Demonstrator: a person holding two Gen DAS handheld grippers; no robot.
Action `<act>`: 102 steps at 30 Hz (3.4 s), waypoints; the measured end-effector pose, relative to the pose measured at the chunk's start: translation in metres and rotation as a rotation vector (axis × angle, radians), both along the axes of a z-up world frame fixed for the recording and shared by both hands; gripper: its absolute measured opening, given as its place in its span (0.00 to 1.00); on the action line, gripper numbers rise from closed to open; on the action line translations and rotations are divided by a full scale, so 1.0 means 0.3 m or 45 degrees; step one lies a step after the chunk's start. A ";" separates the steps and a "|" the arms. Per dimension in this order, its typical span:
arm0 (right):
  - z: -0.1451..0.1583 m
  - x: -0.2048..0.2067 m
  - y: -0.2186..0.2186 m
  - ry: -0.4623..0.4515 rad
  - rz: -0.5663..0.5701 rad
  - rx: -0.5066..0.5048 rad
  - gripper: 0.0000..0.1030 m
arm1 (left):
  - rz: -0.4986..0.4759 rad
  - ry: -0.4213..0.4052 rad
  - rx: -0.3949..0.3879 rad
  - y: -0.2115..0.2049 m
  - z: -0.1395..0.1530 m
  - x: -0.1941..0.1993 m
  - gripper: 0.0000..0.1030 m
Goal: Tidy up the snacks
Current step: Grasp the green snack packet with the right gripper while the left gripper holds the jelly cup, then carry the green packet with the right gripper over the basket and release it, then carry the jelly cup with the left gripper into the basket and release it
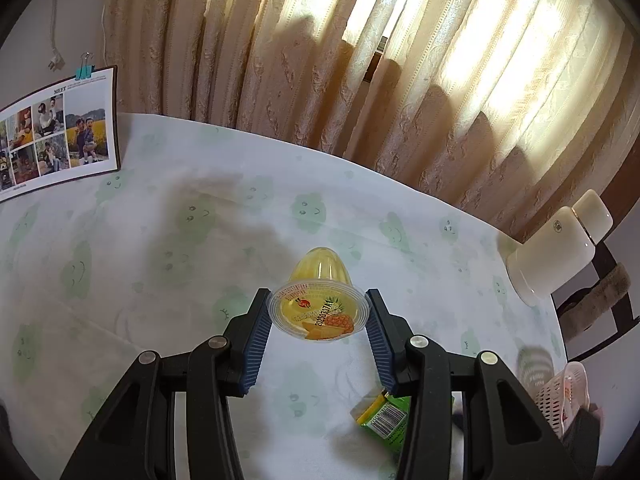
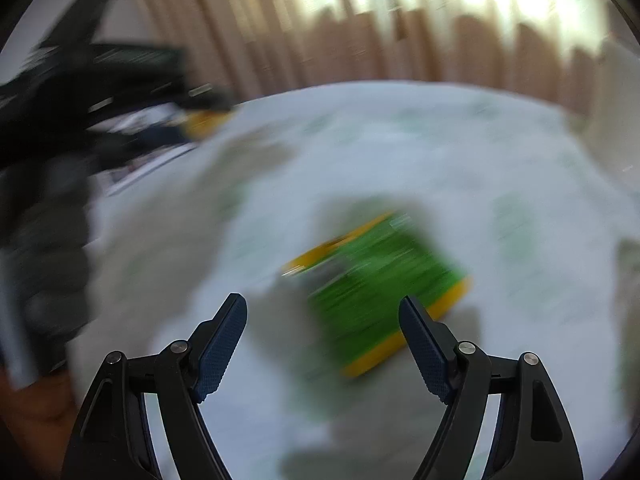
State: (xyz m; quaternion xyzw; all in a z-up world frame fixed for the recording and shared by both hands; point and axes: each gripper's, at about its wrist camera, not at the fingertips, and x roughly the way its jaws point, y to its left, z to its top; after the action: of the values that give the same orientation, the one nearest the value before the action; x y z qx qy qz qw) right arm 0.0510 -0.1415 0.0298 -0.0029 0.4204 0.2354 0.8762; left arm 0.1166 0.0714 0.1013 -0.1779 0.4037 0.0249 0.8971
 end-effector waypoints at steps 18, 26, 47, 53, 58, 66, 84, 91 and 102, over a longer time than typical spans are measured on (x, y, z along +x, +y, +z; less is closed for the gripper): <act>-0.066 0.053 0.085 0.009 0.309 -0.151 0.82 | -0.004 0.017 0.002 -0.009 -0.011 0.011 0.41; -0.089 -0.014 0.136 -0.038 0.346 -0.290 0.87 | -0.014 0.007 -0.005 -0.004 -0.006 0.008 0.41; 0.112 -0.103 -0.179 -0.145 -0.145 -0.081 0.73 | -0.105 -0.040 -0.007 -0.088 0.041 -0.024 0.41; 0.216 -0.146 -0.415 -0.228 -0.406 -0.056 0.74 | -0.141 -0.043 -0.006 -0.123 0.046 -0.035 0.41; 0.261 -0.178 -0.602 -0.265 -0.625 -0.059 0.74 | -0.168 -0.046 0.006 -0.150 0.046 -0.039 0.41; 0.291 -0.207 -0.848 -0.307 -0.935 -0.082 0.76 | -0.215 -0.054 0.025 -0.195 0.051 -0.050 0.41; 0.245 -0.256 -0.956 -0.286 -0.975 0.048 0.84 | -0.307 -0.065 0.029 -0.272 0.057 -0.080 0.41; 0.264 -0.283 -0.952 -0.300 -0.912 0.198 0.84 | -0.350 -0.078 0.025 -0.297 0.070 -0.097 0.41; 0.160 -0.204 -0.978 -0.149 -0.863 0.334 0.84 | -0.421 -0.112 0.031 -0.348 0.098 -0.135 0.41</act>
State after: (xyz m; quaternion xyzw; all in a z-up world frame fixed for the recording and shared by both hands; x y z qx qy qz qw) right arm -0.0100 -0.4348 0.0779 0.2356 0.3130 -0.0167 0.9199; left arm 0.0762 -0.0331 0.1308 -0.0990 0.3874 -0.1259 0.9079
